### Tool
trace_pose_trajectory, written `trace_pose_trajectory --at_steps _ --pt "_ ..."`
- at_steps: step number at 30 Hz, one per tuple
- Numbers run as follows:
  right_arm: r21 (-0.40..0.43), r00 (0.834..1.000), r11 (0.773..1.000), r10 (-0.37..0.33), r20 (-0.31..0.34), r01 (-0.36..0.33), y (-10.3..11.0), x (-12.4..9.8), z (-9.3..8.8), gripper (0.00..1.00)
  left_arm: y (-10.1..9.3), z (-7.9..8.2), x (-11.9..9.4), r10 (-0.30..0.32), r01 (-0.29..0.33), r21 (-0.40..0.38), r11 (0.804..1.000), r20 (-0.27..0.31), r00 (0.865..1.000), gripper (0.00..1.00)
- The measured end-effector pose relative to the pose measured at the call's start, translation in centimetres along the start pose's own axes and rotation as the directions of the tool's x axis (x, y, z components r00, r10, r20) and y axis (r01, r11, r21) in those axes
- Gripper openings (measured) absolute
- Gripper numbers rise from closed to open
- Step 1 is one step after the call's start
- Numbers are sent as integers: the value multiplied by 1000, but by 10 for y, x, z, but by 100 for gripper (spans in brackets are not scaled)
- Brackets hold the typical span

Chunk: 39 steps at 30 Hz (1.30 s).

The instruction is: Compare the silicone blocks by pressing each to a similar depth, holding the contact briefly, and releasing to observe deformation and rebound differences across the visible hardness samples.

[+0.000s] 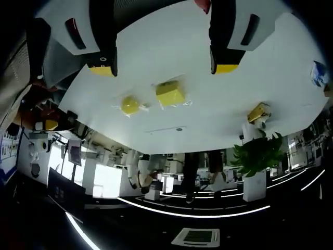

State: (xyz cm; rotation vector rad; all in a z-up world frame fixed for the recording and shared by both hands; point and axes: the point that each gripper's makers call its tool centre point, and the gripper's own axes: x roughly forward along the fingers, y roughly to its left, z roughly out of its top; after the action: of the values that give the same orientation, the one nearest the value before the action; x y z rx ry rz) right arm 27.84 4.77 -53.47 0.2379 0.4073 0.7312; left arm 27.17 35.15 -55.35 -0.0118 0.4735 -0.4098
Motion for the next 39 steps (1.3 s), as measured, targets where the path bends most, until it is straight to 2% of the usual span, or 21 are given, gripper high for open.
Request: trace_pose_trajectory --at_steps 6,20,24,30,39 --pt "3 1000 1000 11 11 -11 3 2 5 72 0 -1 0 -3 3 0 1000 -3 1000 71" --pt "-31 999 999 21 -28 -22 3 -1 1 71 -9 3 2 -24 24 13 1000 -10 1000 71" --pt "-34 999 999 28 -33 -29 3 -2 1 71 -14 8 2 -45 46 -51 998 17 999 71" --pt "-42 998 998 44 -42 -46 1 -2 1 71 -18 12 -1 -35 35 -16 999 7 999 71" --pt "-51 996 996 68 -49 -71 4 0 1 70 -23 11 -3 -40 41 -21 999 1 999 71"
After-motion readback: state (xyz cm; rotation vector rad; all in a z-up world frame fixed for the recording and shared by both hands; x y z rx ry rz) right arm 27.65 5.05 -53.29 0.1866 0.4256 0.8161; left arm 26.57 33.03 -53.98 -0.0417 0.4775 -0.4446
